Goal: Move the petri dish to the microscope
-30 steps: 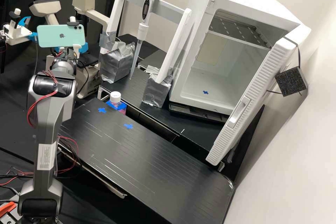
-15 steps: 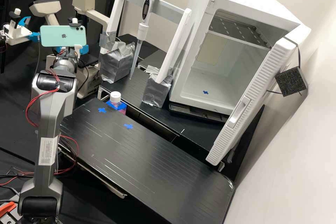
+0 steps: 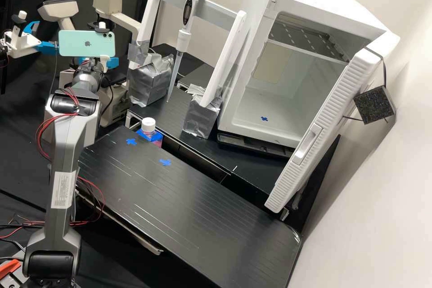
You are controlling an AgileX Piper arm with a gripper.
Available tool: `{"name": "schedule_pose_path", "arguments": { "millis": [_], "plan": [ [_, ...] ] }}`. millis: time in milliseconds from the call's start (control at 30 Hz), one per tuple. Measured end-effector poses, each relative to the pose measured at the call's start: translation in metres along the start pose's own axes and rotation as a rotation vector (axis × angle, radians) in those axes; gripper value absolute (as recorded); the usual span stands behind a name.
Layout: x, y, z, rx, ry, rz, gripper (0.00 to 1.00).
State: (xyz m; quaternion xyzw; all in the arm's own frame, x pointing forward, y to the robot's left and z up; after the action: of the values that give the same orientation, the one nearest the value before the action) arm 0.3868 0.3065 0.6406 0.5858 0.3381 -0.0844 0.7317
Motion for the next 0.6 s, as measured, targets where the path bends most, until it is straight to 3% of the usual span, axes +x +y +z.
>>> {"name": "schedule_pose_path", "arguments": {
  "millis": [100, 133, 200, 233, 267, 367, 600],
  "plan": [
    [0.003, 0.000, 0.002, -0.056, -0.018, 0.007, 0.00],
    [0.003, 0.001, 0.002, -0.035, -0.026, 0.010, 0.00],
    [0.006, 0.001, 0.004, -0.056, -0.043, 0.010, 0.00],
    [0.006, 0.002, 0.004, -0.038, -0.048, 0.013, 0.00],
    [0.008, 0.001, 0.005, -0.054, -0.054, 0.011, 0.00],
    [0.010, 0.002, 0.005, -0.033, -0.061, 0.011, 0.00],
    [0.015, 0.002, -0.001, -0.067, -0.017, 0.000, 0.00]
  ]
}}
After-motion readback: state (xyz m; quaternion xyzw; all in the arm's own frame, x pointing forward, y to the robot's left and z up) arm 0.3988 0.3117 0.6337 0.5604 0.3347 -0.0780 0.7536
